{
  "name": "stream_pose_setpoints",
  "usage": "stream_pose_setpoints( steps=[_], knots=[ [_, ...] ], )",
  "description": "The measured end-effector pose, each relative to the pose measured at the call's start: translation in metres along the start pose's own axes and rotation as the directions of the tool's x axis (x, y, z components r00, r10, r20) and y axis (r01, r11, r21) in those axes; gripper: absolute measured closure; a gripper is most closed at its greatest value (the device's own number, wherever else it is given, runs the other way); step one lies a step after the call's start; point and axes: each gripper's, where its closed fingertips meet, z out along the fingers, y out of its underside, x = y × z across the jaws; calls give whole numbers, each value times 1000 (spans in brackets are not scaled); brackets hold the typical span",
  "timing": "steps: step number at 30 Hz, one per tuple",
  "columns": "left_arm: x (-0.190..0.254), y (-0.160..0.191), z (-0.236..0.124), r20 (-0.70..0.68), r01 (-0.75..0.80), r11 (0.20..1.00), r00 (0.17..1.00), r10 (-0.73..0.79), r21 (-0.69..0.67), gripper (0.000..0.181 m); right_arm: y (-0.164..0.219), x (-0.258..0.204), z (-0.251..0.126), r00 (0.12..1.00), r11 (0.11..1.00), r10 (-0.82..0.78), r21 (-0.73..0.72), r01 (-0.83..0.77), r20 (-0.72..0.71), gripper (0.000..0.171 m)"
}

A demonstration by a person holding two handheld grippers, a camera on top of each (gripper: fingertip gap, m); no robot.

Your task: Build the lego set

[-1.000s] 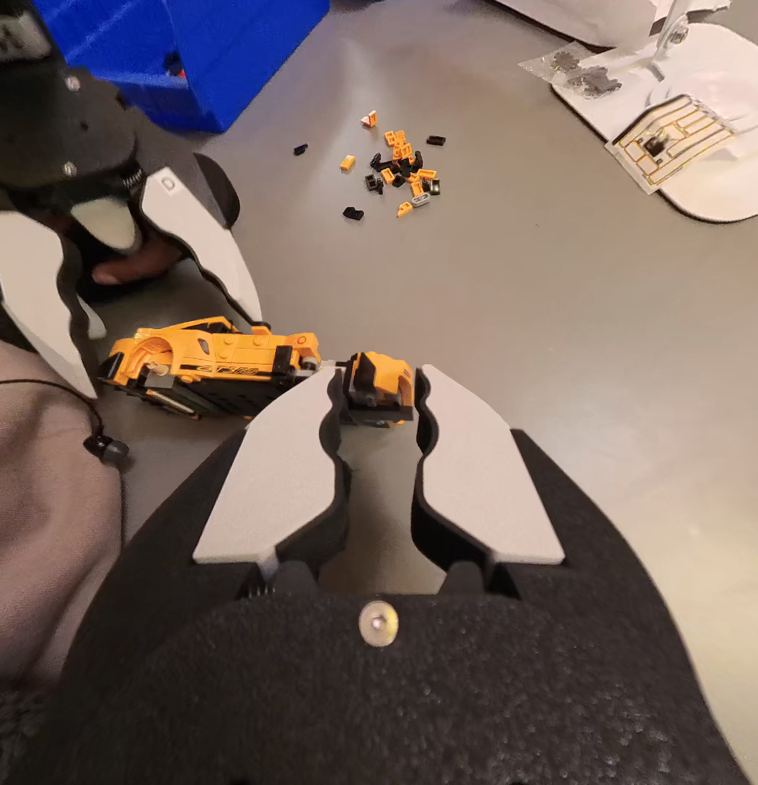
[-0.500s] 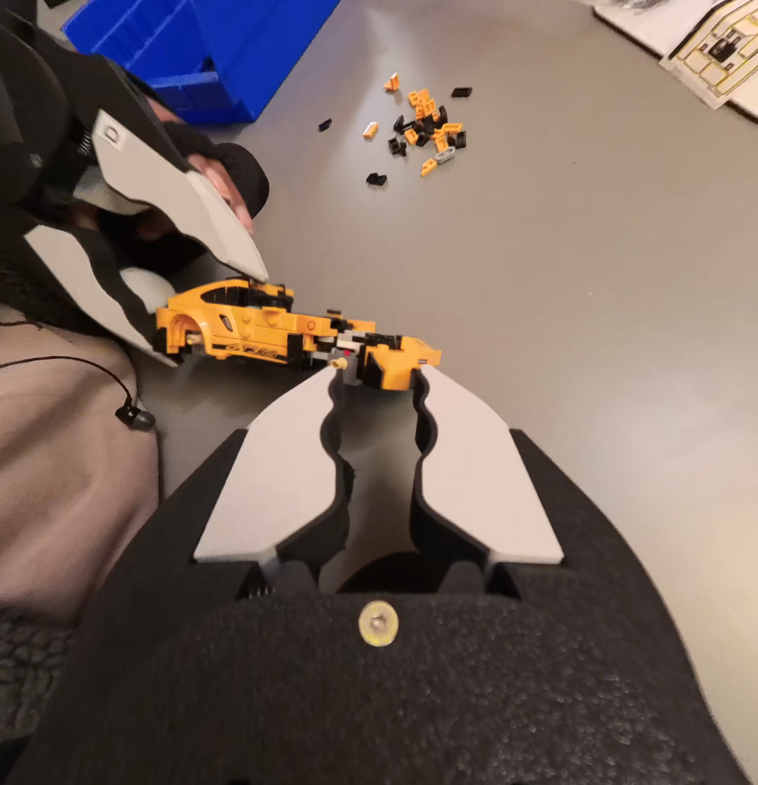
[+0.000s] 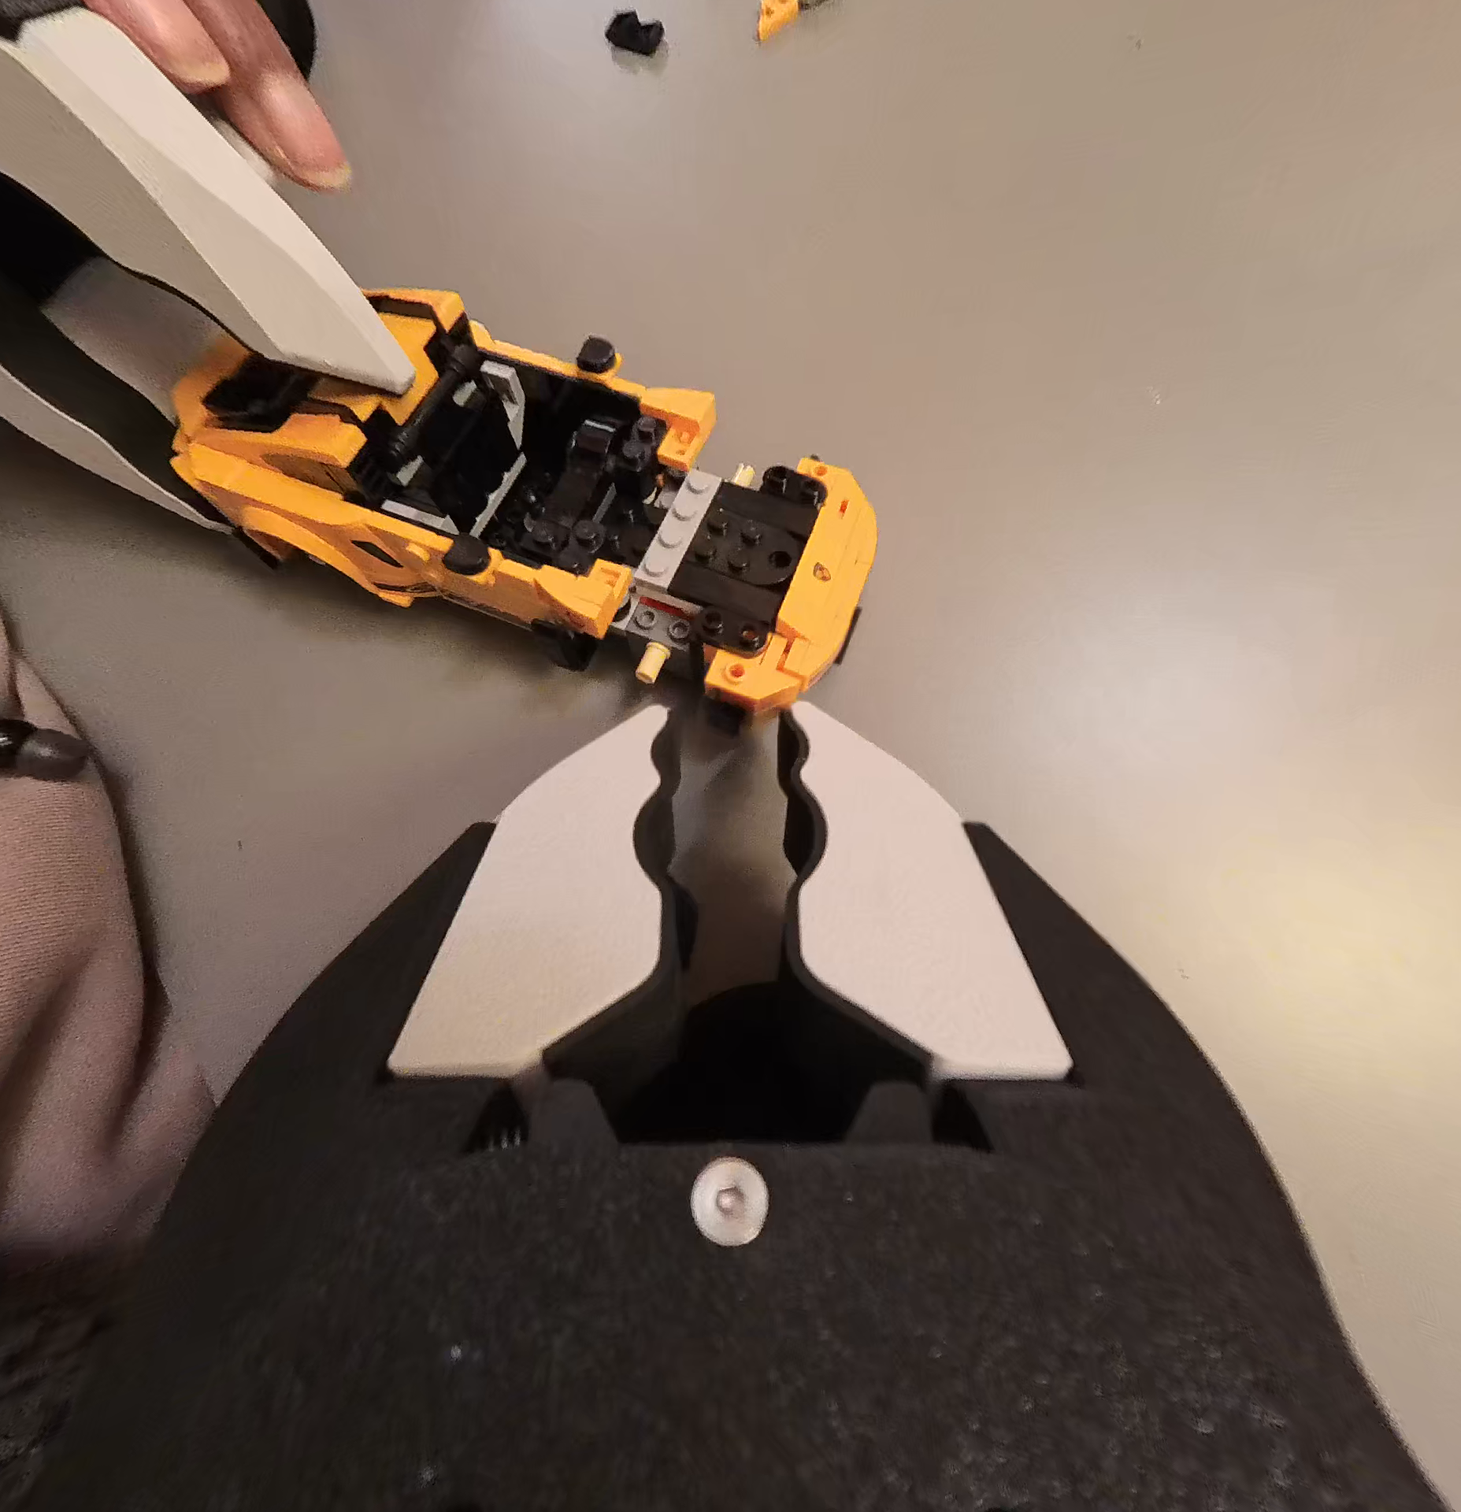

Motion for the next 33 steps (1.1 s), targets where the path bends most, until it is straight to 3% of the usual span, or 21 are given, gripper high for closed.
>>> stream_pose_setpoints(
  steps=[3, 6, 9, 11, 13, 19, 23, 33],
  knots=[
    [4, -2, -3, -26, 79, 996, 997, -78, 45, 97, 1, 3, 2, 1000, 1000, 4, -17, -5, -21, 148],
    [1, -7, -18, -78, 303, 940, 953, -294, 157, 95, 4, 5, 1, 999, 1000, 5, -27, -7, -44, 147],
    [-13, 3, -28, -171, 612, 762, 791, -588, 210, 96, 7, 8, 3, 998, 999, 9, -45, -12, -70, 146],
    [-9, 12, -25, -244, 727, 662, 686, -686, 183, 89, 6, 8, 5, 998, 999, 18, -50, -21, -67, 144],
    [-4, 18, -17, -243, 742, 654, 668, -703, 147, 87, 4, 9, 7, 998, 999, 23, -47, -26, -60, 144],
    [9, 18, 2, -244, 682, 731, 712, -658, 22, 93, 1, 7, 11, 999, 998, 46, -48, -46, 5, 140],
    [12, 12, 5, -284, 671, 741, 716, -638, 28, 101, 0, 8, 11, 998, 998, 55, -40, -53, 29, 140],
    [13, 12, 7, -320, 675, 737, 705, -633, 29, 100, 1, 10, 13, 999, 998, -31, -55, 33, 42, 144]
  ],
)
